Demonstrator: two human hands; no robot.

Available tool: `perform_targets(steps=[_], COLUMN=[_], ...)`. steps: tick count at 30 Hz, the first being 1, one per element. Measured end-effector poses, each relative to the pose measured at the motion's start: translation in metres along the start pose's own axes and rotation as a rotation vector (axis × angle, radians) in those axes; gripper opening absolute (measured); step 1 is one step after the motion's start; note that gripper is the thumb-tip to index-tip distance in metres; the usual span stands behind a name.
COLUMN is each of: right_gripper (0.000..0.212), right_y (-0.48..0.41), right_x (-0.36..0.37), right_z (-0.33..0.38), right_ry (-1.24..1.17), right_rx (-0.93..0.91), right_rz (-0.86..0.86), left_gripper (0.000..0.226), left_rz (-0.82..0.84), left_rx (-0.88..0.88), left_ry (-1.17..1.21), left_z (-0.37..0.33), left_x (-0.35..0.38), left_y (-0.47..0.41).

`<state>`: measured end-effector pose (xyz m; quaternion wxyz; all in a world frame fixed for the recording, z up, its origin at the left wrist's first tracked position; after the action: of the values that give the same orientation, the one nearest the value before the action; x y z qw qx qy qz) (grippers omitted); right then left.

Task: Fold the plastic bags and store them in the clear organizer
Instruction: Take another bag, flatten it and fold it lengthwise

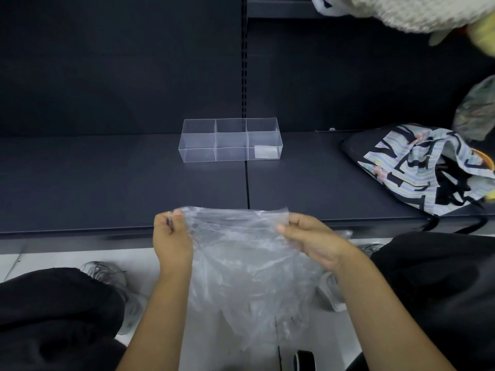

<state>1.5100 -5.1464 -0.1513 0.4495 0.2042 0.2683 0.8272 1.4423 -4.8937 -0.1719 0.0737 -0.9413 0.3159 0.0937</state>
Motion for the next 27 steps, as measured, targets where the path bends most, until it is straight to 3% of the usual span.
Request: perform_targets(steps=[2, 5, 7, 9, 11, 12, 14, 18, 20, 22, 24, 27], right_gripper=[0.013, 0.011, 0.013, 0.011, 0.012, 0.014, 0.017, 0.021, 0.026, 0.033, 0.039, 0.04], right_y=[-0.001, -0.004, -0.005, -0.007, -0.009, -0.011, -0.015, -0.027, -0.034, -0.043, -0.055, -0.072], right_x=[0.001, -0.001, 0.004, 0.012, 0.018, 0.021, 0.022, 0.011, 0.0, -0.01, -0.016, -0.015], right_z=[0.002, 0.011, 0.018, 0.026, 0.033, 0.035, 0.039, 0.041, 0.041, 0.041, 0.043, 0.051], right_ry=[0.044, 0.01, 0.056, 0.116, 0.138, 0.14, 0.142, 0.156, 0.181, 0.17, 0.14, 0.214], right_rx=[-0.074, -0.205, -0.275, -0.309, -0.325, -0.329, -0.32, -0.259, -0.222, -0.195, -0.19, -0.202], right_rz=[-0.127, -0.305, -0.3, -0.268, -0.229, -0.211, -0.195, -0.203, -0.193, -0.183, -0.153, -0.115], left_gripper=[0.024, 0.026, 0.046, 0.048, 0.039, 0.029, 0.007, 0.011, 0.009, 0.008, 0.026, 0.042], left_rz=[-0.013, 0.018, 0.1, 0.401, 0.766, 0.865, 0.846, 0.546, 0.508, 0.663, 0.888, 0.993], left_rx=[-0.061, -0.027, 0.252, 0.482, 0.412, 0.344, 0.263, 0.099, 0.015, -0.011, 0.001, 0.006], left_ry=[-0.027, -0.332, -0.495, -0.365, -0.143, -0.038, 0.11, 0.206, 0.185, 0.096, 0.038, 0.096], left_z=[0.002, -0.004, -0.031, -0.063, -0.081, -0.086, -0.086, -0.067, -0.056, -0.047, -0.044, -0.042], left_x=[-0.002, -0.003, 0.005, 0.029, 0.054, 0.062, 0.072, 0.071, 0.071, 0.079, 0.093, 0.117], left_y=[0.001, 0.003, 0.003, 0.009, 0.018, 0.022, 0.02, -0.008, -0.023, -0.03, -0.028, -0.027])
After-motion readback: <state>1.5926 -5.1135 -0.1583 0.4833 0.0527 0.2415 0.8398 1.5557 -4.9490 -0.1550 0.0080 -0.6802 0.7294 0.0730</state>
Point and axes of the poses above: each hand's wrist, its own y-axis away from the middle knuckle, its own x-axis out of the palm, z = x × y, the point moved 4 cm from there along -y, towards the middle knuckle, and after that the axes turned 10 degrees about x, right-handed, at the moved point
